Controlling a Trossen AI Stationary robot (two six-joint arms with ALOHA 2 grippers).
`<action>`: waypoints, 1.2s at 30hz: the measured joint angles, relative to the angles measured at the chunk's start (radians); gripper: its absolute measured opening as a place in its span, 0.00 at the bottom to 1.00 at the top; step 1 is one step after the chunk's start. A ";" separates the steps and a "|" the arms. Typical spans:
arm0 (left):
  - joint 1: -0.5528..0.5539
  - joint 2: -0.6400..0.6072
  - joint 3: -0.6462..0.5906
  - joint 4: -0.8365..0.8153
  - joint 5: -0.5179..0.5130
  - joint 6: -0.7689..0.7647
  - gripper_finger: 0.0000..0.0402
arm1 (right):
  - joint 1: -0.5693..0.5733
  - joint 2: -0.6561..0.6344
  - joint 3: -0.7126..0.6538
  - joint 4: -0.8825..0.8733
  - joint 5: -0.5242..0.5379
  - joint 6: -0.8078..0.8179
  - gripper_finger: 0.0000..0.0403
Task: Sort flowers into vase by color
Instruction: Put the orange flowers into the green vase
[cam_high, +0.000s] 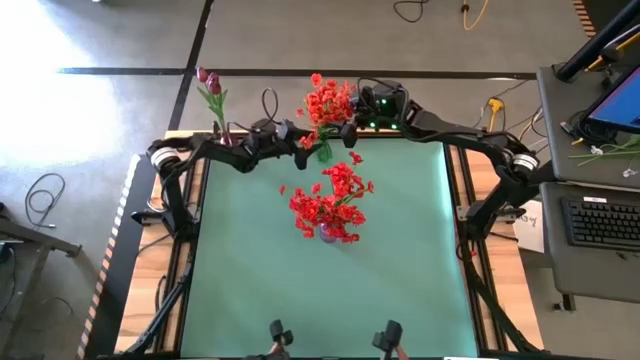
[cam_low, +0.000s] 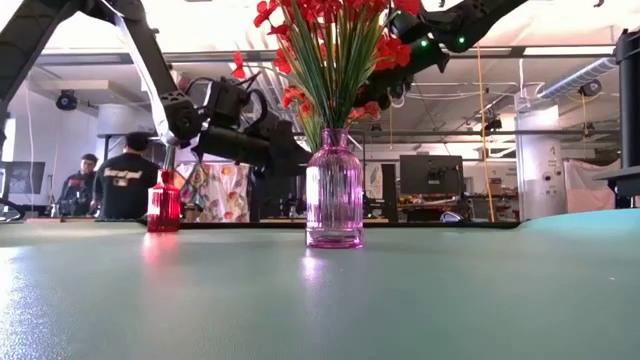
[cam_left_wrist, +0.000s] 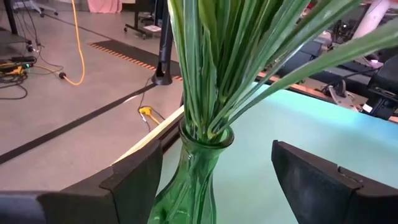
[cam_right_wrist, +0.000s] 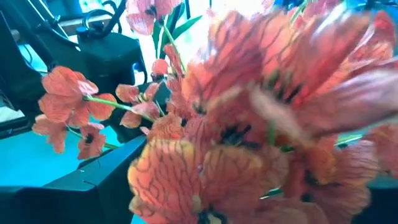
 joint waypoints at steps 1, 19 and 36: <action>0.001 -0.007 -0.002 -0.003 0.000 0.001 0.72 | 0.000 -0.003 0.000 -0.002 0.001 0.003 0.82; 0.004 -0.202 -0.032 -0.251 -0.001 0.082 0.72 | 0.000 -0.092 0.000 -0.074 0.028 0.007 0.82; -0.006 -0.460 -0.032 -0.457 -0.004 0.097 0.72 | 0.001 -0.258 0.000 -0.081 0.015 -0.079 0.81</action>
